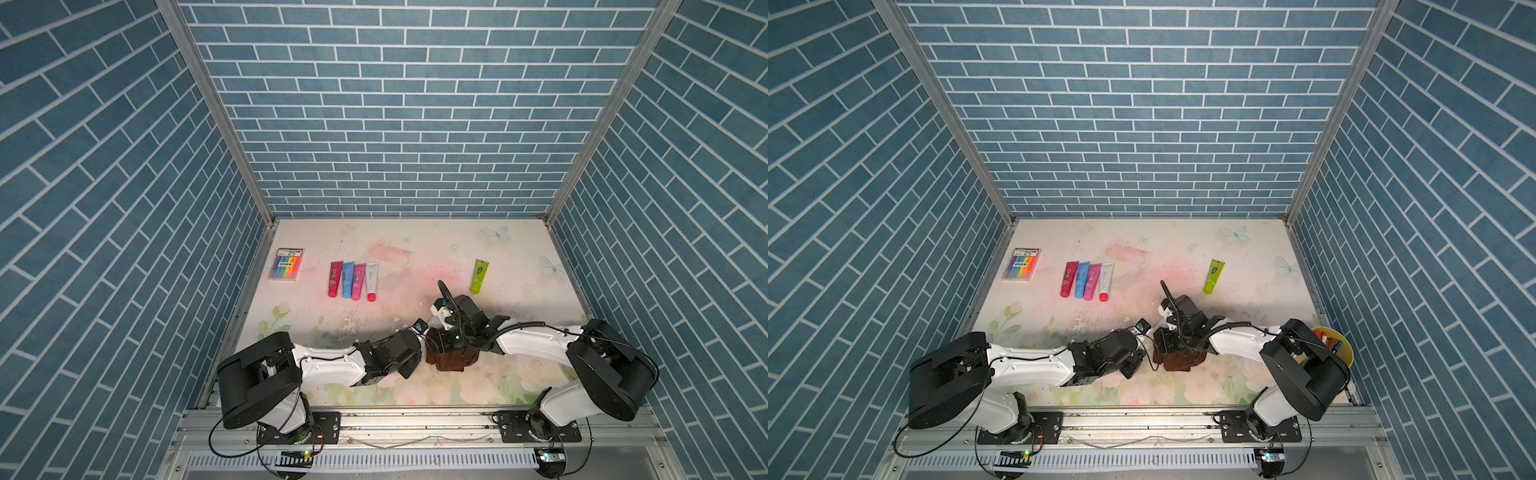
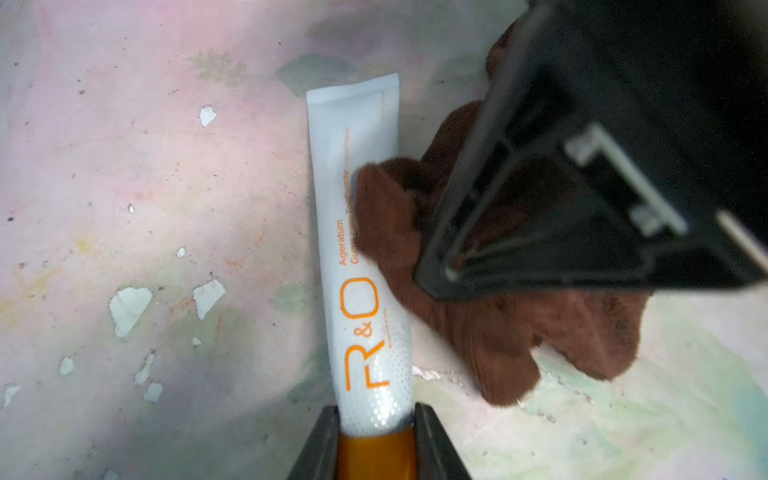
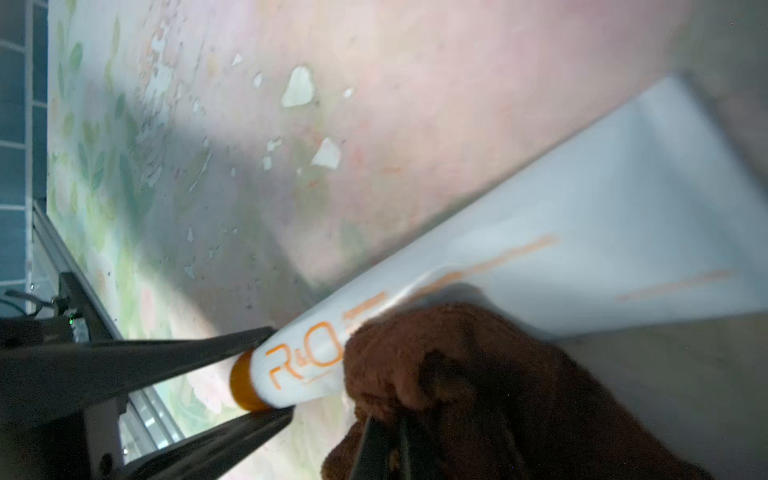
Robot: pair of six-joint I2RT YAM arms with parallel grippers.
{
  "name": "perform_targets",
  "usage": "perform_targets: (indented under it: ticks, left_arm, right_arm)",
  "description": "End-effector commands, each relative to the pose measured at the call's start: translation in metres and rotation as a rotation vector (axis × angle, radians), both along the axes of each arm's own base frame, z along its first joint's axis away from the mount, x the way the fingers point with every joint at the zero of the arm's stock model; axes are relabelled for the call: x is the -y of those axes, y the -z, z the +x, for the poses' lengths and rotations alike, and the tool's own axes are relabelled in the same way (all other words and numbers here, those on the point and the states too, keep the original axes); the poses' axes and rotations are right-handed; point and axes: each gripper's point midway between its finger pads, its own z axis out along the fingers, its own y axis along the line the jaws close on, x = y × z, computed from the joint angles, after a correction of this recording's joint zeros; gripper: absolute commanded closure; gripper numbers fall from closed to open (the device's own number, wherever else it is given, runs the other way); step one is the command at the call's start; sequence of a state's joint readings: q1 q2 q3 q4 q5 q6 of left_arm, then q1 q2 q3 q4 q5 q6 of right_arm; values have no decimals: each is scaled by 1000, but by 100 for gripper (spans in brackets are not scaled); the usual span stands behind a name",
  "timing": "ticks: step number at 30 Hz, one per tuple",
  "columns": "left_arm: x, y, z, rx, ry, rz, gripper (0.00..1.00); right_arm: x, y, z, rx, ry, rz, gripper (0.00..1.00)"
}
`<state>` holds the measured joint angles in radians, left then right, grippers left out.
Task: Wipe the surface of the toothpaste tube
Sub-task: Wipe the dirt from the toothpaste tube.
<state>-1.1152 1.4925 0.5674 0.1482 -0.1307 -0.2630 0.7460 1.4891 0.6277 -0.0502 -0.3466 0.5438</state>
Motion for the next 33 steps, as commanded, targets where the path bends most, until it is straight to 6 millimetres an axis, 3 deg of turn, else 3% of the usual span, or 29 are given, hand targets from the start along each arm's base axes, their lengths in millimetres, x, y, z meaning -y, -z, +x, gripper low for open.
perform_targets:
  ticks: [1, 7, 22, 27, 33]
  left_arm:
    - [2, 10, -14, -43, 60, 26, 95]
    - [3, 11, -15, -44, 64, 28, 95]
    - [5, 13, -17, -48, 79, 35, 96]
    - [4, 12, -16, -46, 74, 35, 95]
    - [4, 13, -17, -45, 77, 38, 97]
  right_arm:
    - [30, -1, 19, 21, 70, -106, 100]
    - [24, -13, 36, 45, 61, -114, 100]
    - [-6, 10, 23, -12, -16, -52, 100]
    - [-19, 21, -1, -59, -85, -42, 100]
    - [-37, 14, -42, -100, -169, 57, 100]
